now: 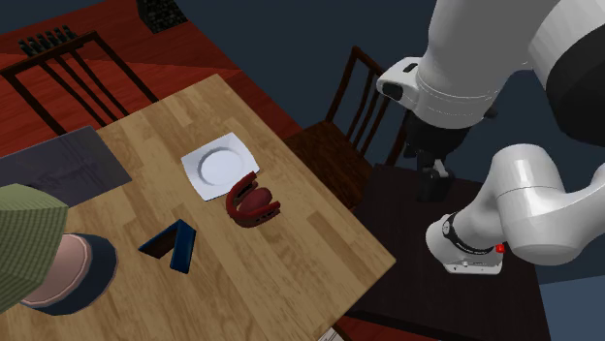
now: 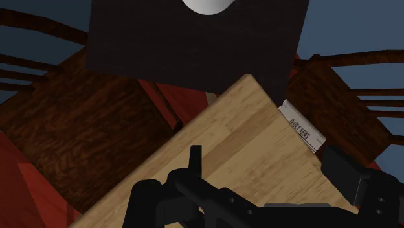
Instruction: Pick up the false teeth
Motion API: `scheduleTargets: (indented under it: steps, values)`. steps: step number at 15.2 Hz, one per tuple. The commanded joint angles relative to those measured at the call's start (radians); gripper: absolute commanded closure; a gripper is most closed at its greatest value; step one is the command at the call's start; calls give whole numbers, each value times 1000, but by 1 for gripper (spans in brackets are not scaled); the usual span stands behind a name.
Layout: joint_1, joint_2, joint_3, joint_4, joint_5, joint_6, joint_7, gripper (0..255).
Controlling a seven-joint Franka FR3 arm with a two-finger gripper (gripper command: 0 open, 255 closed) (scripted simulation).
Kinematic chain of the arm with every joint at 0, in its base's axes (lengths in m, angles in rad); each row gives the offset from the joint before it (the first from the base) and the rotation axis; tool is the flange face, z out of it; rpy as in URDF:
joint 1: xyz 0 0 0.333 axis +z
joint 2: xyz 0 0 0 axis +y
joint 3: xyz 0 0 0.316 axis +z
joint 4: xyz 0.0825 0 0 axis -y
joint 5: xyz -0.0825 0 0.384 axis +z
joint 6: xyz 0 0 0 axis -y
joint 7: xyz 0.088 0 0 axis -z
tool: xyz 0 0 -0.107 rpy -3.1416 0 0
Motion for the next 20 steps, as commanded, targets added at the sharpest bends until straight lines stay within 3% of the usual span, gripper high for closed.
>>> scheduleTargets:
  steps: [1, 10, 20]
  values:
    - [0, 0, 0, 0, 0, 0, 0, 0]
    - [-7, 276, 46, 10, 13, 303, 22, 0]
    - [-18, 639, 86, 154, -13, 562, 65, 0]
